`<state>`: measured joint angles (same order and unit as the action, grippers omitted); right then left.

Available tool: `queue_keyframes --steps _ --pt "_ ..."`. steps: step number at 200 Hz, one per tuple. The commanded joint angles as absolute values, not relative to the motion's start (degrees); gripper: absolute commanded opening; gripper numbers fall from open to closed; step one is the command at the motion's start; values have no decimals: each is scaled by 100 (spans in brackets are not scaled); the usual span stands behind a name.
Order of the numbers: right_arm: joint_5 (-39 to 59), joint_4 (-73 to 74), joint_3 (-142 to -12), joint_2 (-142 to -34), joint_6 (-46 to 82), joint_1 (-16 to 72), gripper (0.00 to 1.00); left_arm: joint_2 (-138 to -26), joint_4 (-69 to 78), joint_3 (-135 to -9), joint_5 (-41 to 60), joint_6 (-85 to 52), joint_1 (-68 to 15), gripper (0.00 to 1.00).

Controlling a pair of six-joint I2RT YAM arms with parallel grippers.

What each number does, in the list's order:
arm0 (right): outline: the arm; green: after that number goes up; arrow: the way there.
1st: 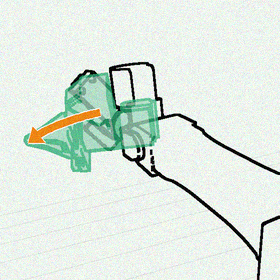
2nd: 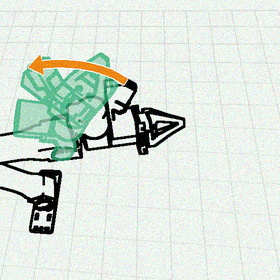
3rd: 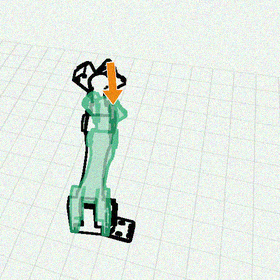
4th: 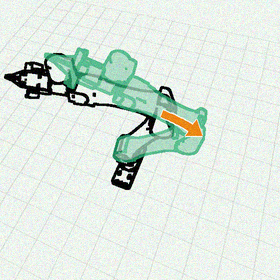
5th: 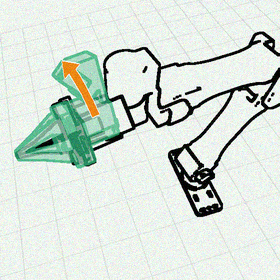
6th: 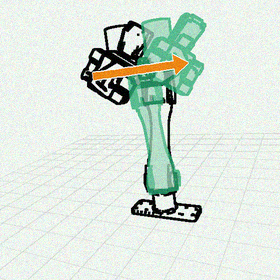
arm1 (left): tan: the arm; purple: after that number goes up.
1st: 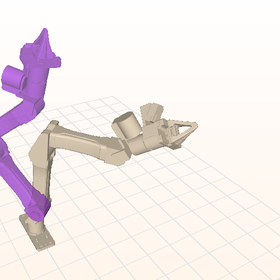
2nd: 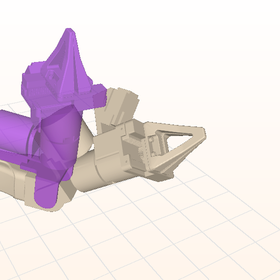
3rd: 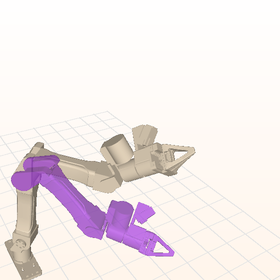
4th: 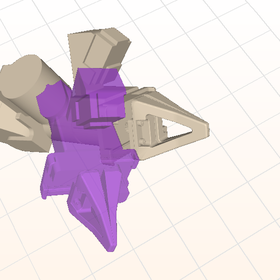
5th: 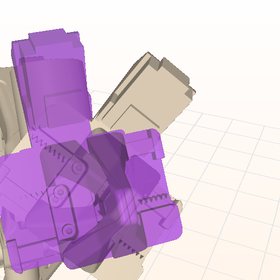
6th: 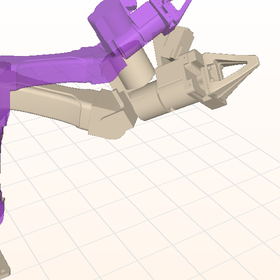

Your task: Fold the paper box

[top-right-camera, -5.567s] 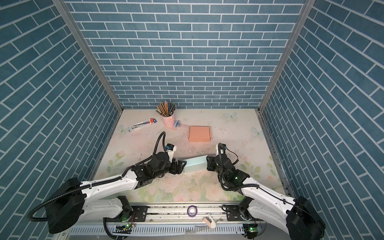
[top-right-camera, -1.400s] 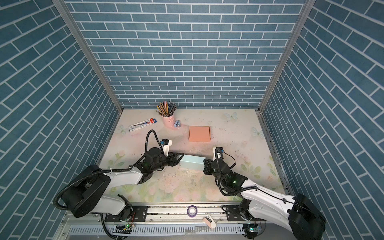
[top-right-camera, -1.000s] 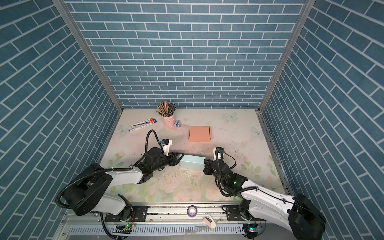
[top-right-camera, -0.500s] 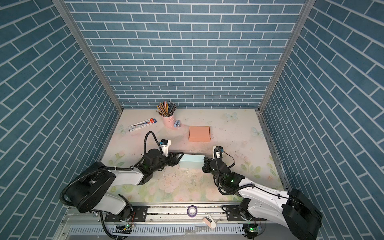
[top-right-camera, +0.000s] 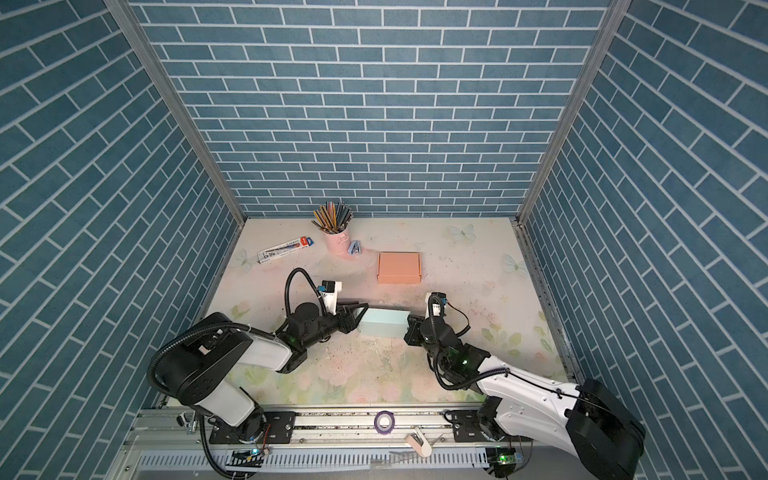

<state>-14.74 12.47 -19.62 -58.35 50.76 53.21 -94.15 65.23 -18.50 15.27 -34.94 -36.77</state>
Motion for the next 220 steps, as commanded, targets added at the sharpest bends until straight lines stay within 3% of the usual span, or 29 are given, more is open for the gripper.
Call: queue_keyframes --steps 1,89,175,220 --pt "-939 -1122 -1516 -6023 5107 5405 3 -10046 4437 -1432 1307 -3195 -3744 54" --pt "-1347 -1157 -2254 -5520 4679 5397 22 -8902 3010 -1960 1378 -3313 -3744 58" --pt "-1395 -781 -2517 -5125 4386 5379 27 -8550 2160 -2849 1658 -3260 -3735 60" --pt "-1040 -595 -2358 -4444 4546 5193 33 -8024 1281 -3382 1612 -2927 -3735 70"
